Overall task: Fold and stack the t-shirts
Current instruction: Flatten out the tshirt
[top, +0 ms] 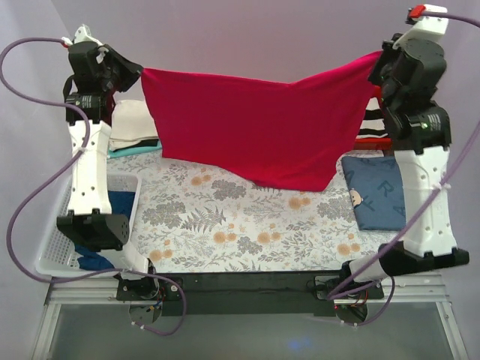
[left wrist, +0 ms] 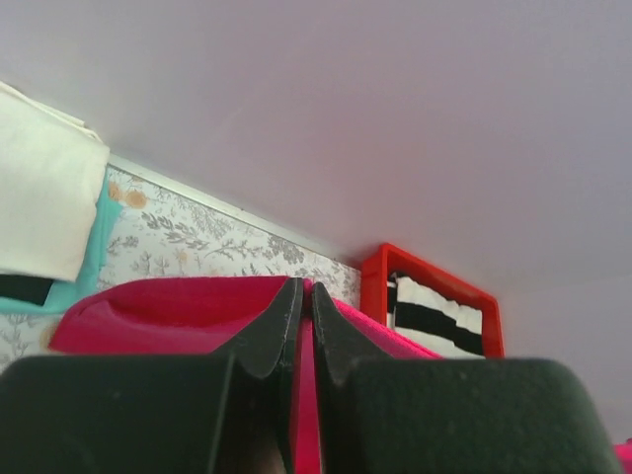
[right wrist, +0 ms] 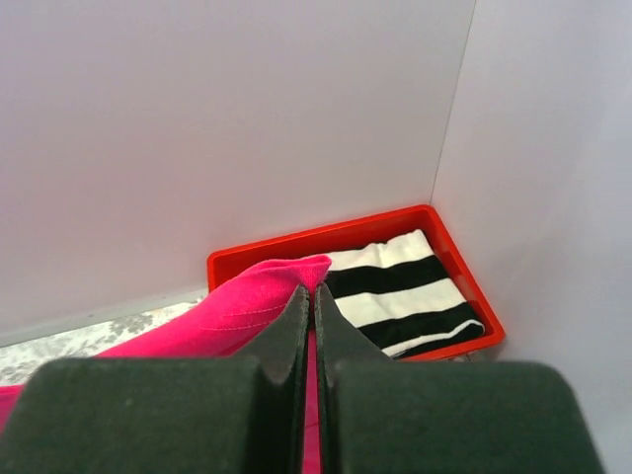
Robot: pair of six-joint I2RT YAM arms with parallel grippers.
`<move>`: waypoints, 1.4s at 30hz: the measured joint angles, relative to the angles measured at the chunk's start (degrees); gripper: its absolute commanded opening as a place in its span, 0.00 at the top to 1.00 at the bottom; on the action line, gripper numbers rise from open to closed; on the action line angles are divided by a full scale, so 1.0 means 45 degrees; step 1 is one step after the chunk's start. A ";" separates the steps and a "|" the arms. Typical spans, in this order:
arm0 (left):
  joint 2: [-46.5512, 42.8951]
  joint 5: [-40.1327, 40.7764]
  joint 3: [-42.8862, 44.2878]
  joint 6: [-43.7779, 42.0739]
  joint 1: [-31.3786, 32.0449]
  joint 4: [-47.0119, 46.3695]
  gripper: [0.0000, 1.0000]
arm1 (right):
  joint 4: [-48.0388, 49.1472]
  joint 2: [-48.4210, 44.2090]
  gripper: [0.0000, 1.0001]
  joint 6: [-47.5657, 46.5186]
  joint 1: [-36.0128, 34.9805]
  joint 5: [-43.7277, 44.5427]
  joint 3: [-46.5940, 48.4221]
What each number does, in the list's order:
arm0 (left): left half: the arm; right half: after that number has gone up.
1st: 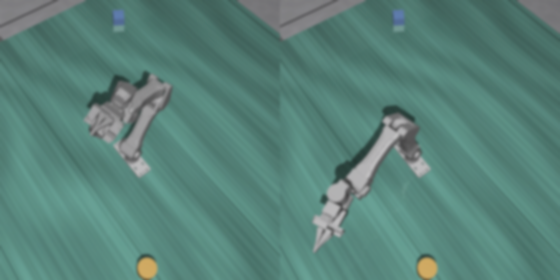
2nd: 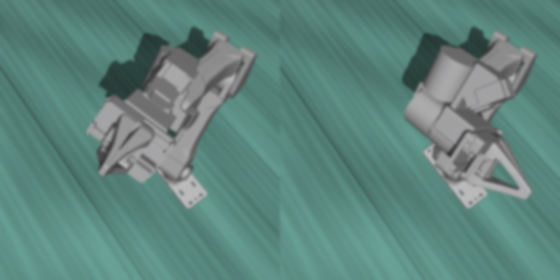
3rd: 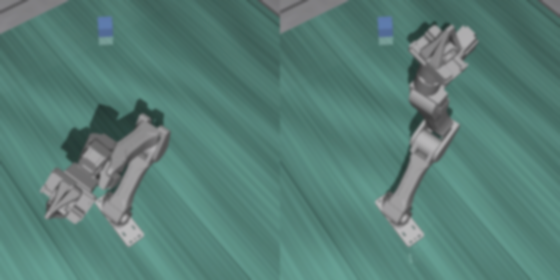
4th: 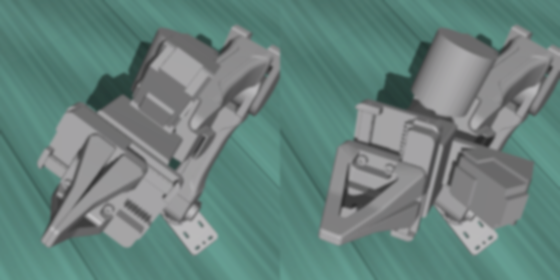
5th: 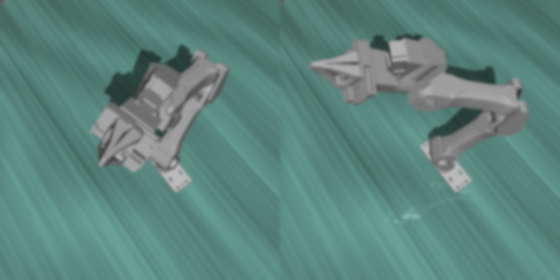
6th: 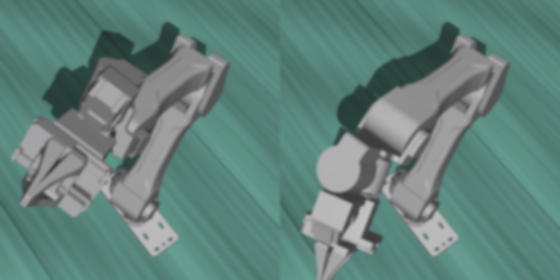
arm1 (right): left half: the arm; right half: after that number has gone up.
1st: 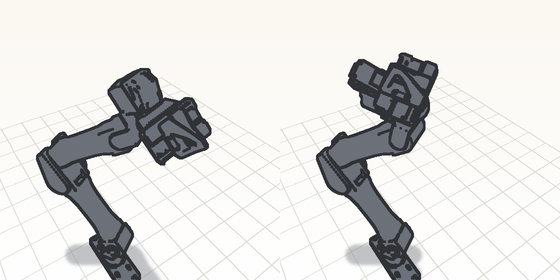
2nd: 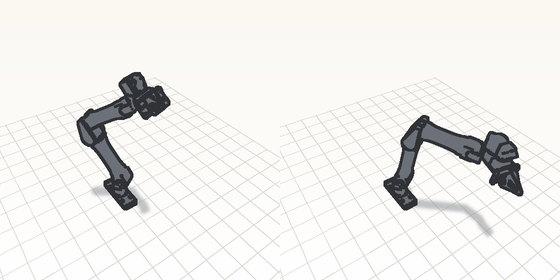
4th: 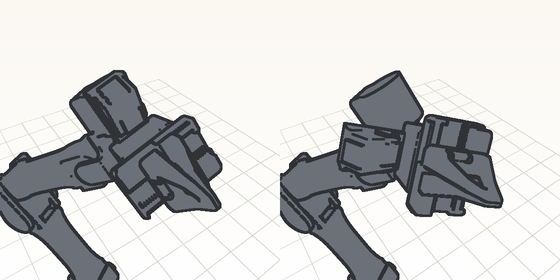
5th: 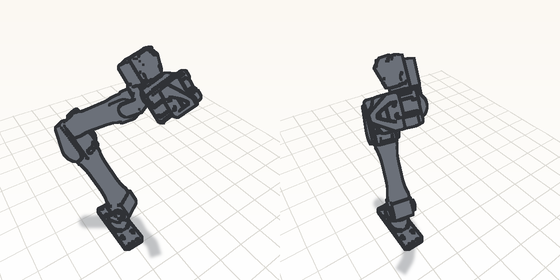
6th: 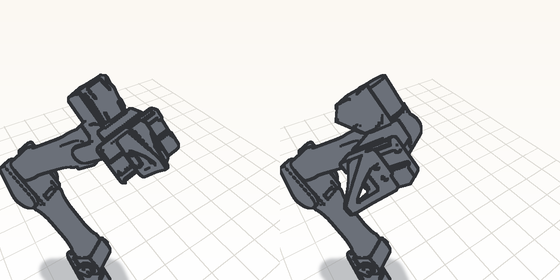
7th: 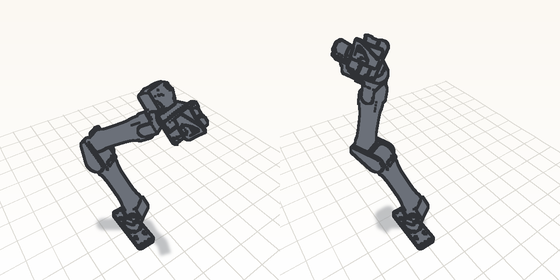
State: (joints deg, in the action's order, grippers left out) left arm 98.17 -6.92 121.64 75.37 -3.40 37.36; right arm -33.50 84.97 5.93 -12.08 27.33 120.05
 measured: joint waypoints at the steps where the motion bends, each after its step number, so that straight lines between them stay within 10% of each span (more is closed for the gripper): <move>1: -0.0481 -0.0039 -0.0413 -0.0068 0.0000 0.0000 1.00 | -0.0029 -0.0461 0.99 -0.0049 0.0000 -0.0141 -0.0185; 7: -0.4167 -0.0029 -0.2191 -0.0573 -0.0005 0.0034 1.00 | -0.0049 -0.3653 0.99 -0.0272 0.0000 -0.0661 -0.0826; 13: -0.4221 0.0024 0.0593 -0.0811 -0.0005 -0.0418 1.00 | 0.1103 -0.5042 0.99 -0.0296 0.0005 -0.1239 -0.0238; 26: 0.1394 -0.0607 0.2225 -0.1151 -0.0019 -0.2783 1.00 | 0.3415 0.0301 0.99 -0.1146 0.0015 -0.1991 0.0335; 42: 0.0821 -0.0724 0.0510 -0.0500 -0.0029 -0.4080 1.00 | 0.6873 0.2021 0.99 -0.1511 0.0024 -0.2953 0.1778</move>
State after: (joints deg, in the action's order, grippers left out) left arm 101.86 -10.17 123.94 73.12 -3.53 19.00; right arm -2.57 94.06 -0.86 -11.97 14.04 128.05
